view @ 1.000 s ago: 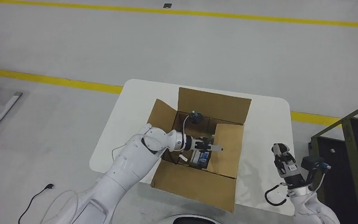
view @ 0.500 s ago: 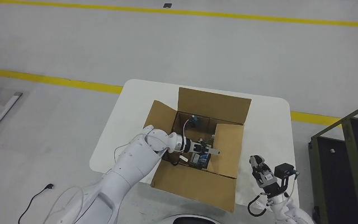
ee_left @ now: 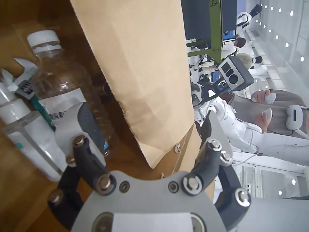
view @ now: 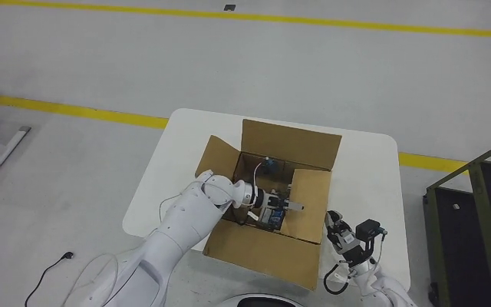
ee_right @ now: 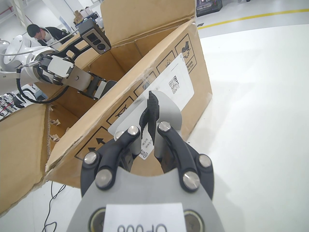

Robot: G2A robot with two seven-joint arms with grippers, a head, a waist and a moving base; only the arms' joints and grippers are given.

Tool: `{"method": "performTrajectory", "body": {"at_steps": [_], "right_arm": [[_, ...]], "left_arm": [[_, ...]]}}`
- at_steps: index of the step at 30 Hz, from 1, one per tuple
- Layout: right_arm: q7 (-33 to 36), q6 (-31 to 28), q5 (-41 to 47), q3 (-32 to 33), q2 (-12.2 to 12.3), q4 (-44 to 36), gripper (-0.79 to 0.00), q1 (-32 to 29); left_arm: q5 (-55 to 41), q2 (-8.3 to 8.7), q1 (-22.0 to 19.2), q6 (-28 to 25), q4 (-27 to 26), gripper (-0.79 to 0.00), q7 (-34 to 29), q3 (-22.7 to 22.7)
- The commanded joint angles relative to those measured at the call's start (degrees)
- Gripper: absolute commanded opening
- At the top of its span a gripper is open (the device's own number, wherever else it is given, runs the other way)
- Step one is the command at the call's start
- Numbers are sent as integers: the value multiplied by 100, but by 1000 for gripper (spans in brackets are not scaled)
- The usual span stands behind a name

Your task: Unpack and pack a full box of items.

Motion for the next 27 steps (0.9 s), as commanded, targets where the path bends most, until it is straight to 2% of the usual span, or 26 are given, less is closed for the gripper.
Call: {"method": "performTrajectory", "body": {"at_steps": [1,9,18,27], "right_arm": [[-2,4,-21,-8,0,12,-785,11],[7,-26,-46,9,6,7,-785,28],[-38,2,-24,96,17,-180,-785,-40],[-354,732,734,987,44,-861,-785,-566]], "left_arm": [[-103,-26,1,-19,31,0,-25,-13],[-731,-95,22,-214,59,0,-341,-155],[-1361,-54,-54,-343,-229,0,-725,-482],[-1345,-114,-192,-413,-669,0,-719,-461]]}}
